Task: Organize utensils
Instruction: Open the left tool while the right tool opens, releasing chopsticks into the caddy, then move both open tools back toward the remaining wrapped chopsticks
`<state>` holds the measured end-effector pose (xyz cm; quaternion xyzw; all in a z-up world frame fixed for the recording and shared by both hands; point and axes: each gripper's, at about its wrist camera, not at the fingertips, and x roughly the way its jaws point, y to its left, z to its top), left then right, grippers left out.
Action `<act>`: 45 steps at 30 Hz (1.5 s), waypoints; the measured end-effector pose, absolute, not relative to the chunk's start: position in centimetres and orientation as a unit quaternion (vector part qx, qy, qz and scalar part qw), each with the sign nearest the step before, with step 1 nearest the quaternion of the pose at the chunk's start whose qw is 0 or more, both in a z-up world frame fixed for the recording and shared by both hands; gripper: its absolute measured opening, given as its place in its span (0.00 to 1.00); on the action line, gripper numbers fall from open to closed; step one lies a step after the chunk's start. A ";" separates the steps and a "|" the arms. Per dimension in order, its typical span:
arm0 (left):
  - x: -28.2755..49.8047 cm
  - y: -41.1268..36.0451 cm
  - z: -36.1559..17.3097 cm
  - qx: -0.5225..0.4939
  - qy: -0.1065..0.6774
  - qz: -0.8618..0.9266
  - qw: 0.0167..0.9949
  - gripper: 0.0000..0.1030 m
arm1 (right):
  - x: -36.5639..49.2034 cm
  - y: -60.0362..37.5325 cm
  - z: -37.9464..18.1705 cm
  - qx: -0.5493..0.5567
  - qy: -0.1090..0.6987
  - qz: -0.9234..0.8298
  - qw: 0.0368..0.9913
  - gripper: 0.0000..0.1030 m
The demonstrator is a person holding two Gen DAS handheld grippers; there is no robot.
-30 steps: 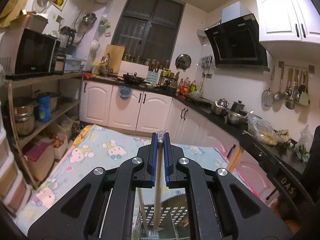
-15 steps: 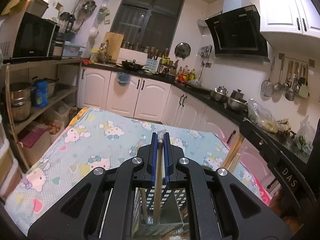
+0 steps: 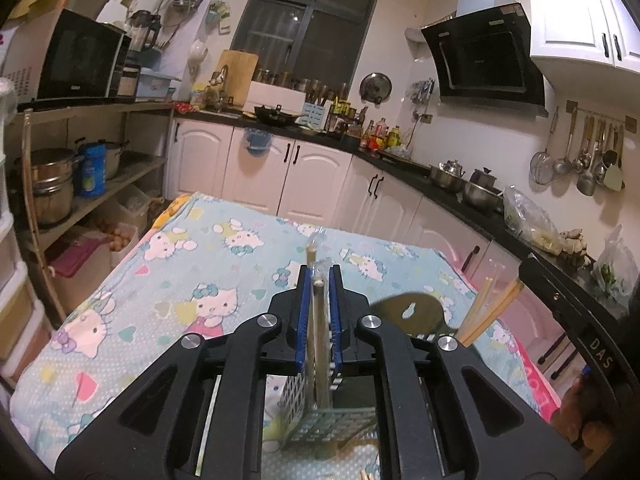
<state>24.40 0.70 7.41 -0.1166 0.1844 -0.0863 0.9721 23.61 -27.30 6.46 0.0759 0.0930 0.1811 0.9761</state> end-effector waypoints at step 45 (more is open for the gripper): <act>17.2 1.8 2.3 -0.133 0.279 -0.099 0.946 0.72 | 16.9 -29.8 1.7 0.050 0.219 0.194 0.955 0.44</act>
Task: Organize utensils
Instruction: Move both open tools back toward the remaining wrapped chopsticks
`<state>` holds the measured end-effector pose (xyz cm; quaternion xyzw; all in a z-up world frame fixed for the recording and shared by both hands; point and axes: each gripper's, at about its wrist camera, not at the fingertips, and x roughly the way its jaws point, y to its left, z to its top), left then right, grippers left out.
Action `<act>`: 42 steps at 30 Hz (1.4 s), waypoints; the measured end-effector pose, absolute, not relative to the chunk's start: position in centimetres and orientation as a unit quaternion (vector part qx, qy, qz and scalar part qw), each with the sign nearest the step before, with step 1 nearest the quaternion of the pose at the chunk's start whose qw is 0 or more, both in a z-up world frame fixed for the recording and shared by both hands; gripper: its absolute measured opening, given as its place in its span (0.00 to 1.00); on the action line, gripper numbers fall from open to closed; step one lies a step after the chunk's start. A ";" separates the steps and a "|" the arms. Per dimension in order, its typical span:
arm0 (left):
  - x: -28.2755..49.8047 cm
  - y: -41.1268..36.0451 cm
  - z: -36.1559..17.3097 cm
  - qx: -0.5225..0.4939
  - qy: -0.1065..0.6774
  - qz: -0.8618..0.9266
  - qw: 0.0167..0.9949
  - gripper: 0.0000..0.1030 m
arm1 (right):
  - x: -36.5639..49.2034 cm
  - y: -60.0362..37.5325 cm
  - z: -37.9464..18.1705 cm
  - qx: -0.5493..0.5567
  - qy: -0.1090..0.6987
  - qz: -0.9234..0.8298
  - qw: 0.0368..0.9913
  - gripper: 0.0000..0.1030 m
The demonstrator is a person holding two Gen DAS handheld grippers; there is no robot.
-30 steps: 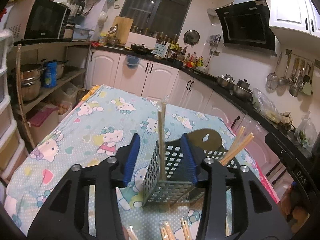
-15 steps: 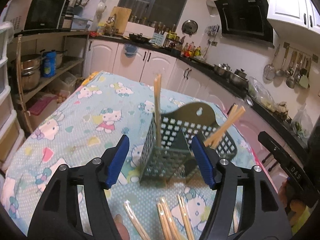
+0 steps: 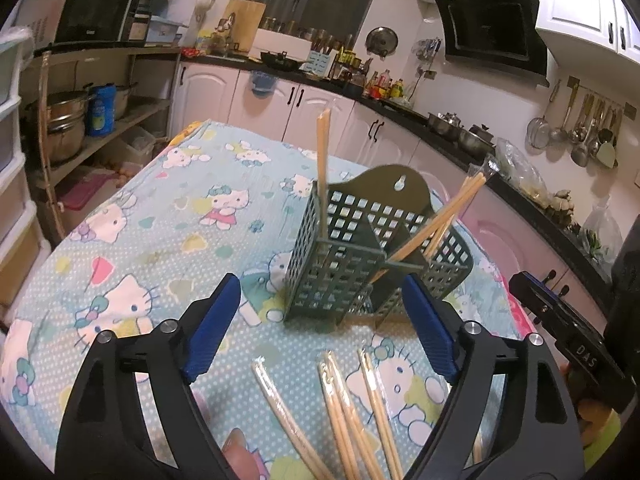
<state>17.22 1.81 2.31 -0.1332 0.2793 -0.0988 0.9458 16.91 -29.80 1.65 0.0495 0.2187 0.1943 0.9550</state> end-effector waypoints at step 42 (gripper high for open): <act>14.8 5.5 -5.1 -0.130 0.390 -0.066 0.909 0.89 | 17.8 -23.6 -6.0 -0.012 0.387 0.198 0.901 0.54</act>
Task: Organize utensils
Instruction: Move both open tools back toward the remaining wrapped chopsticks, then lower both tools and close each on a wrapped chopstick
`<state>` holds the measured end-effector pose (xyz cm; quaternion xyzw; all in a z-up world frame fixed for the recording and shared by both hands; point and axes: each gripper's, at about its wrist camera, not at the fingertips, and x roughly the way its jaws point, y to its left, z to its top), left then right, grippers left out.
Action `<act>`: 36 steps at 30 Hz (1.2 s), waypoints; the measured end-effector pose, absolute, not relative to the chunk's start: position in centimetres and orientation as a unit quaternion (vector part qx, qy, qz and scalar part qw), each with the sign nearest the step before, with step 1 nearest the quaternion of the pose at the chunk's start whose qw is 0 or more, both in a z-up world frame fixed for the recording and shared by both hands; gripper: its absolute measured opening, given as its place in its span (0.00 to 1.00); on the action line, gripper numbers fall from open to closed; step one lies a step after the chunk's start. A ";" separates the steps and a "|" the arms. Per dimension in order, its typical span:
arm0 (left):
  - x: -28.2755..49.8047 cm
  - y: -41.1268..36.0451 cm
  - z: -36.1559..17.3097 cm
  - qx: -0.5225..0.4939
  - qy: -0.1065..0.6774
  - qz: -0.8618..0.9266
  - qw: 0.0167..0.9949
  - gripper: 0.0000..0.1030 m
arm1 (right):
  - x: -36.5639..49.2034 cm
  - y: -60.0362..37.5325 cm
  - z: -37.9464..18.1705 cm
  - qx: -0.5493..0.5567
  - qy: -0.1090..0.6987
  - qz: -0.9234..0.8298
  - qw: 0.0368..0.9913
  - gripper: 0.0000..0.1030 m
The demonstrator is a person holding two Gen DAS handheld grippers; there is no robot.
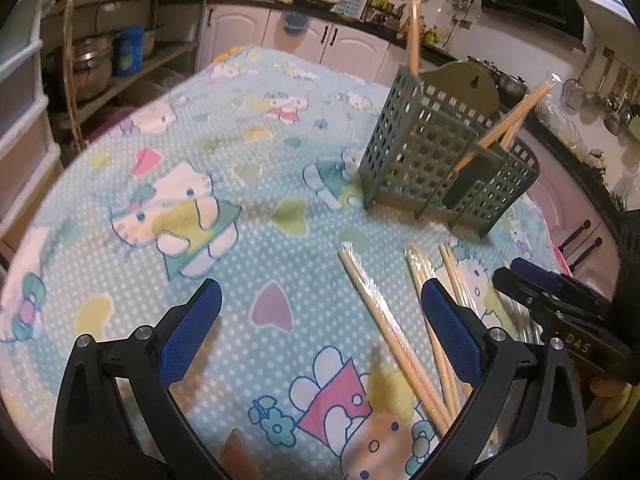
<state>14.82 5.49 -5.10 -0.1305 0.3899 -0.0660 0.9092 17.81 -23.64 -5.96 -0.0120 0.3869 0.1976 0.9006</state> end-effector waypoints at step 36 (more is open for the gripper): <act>20.9 1.9 -7.0 -0.086 0.456 -0.064 0.884 0.25 | 24.1 -19.4 -8.4 -0.034 0.445 0.187 0.875 0.30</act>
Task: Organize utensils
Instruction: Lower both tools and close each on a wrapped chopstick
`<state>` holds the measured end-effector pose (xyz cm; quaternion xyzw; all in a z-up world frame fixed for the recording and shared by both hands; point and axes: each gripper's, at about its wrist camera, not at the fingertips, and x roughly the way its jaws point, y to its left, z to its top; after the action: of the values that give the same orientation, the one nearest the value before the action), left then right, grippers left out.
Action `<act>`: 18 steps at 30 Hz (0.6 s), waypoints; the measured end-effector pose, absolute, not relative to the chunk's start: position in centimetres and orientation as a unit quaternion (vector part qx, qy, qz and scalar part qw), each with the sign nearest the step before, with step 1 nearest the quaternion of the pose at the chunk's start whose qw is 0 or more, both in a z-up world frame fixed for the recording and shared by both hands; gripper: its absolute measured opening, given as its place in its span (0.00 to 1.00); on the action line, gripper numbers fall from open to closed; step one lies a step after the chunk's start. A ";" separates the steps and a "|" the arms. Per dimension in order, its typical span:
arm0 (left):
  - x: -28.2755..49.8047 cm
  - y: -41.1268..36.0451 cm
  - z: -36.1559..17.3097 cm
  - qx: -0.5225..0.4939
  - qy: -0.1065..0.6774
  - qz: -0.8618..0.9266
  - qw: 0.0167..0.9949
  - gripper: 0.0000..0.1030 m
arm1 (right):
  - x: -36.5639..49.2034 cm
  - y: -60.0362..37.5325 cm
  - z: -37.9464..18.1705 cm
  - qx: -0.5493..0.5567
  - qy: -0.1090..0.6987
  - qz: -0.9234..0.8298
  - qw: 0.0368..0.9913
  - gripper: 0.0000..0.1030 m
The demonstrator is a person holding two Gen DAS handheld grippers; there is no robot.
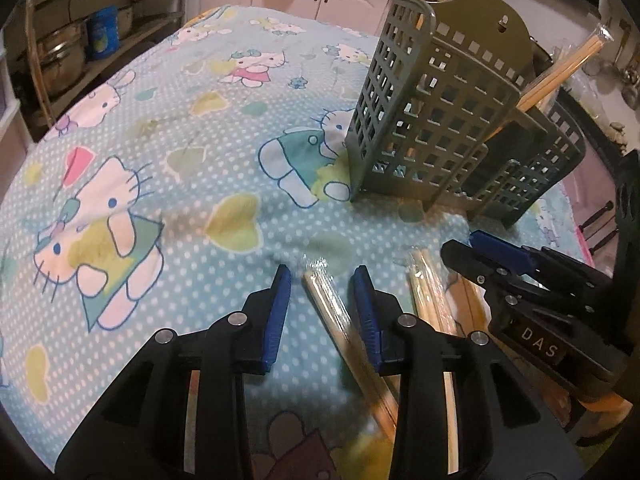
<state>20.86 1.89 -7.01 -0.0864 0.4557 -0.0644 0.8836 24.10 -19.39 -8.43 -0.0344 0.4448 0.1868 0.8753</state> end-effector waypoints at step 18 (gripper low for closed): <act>21.1 3.3 -6.4 -0.119 0.433 -0.054 0.892 0.06 | 23.0 -21.4 -7.0 0.022 0.437 0.225 0.870 0.08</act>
<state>21.09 3.26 -6.37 -0.1193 0.4331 -0.0542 0.8918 22.98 -21.36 -6.95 0.0224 0.4374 0.2255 0.8702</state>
